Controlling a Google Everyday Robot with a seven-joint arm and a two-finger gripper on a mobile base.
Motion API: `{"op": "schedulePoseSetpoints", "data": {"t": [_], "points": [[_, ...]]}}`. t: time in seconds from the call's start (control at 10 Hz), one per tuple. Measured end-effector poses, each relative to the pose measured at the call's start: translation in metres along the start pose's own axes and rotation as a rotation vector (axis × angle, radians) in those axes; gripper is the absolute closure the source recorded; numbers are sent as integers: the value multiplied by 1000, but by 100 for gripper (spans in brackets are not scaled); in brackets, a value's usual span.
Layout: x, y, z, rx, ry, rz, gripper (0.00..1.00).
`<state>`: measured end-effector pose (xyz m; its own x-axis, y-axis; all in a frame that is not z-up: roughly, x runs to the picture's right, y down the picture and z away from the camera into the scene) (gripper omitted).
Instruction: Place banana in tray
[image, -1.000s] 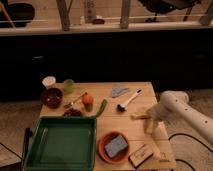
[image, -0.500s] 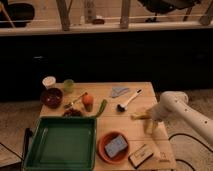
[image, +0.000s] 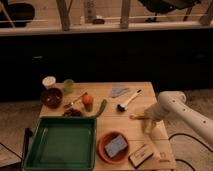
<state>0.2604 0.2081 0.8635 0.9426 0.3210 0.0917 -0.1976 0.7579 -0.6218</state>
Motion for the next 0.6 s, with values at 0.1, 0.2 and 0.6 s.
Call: {"op": "schedulePoseSetpoints", "data": {"t": [0.1,0.2,0.6], "points": [[-3,0,0,3,-1,-5,29],[-4,1,0,4,-1,-9,38],[-11,2,0,9,-3,-20,81]]}}
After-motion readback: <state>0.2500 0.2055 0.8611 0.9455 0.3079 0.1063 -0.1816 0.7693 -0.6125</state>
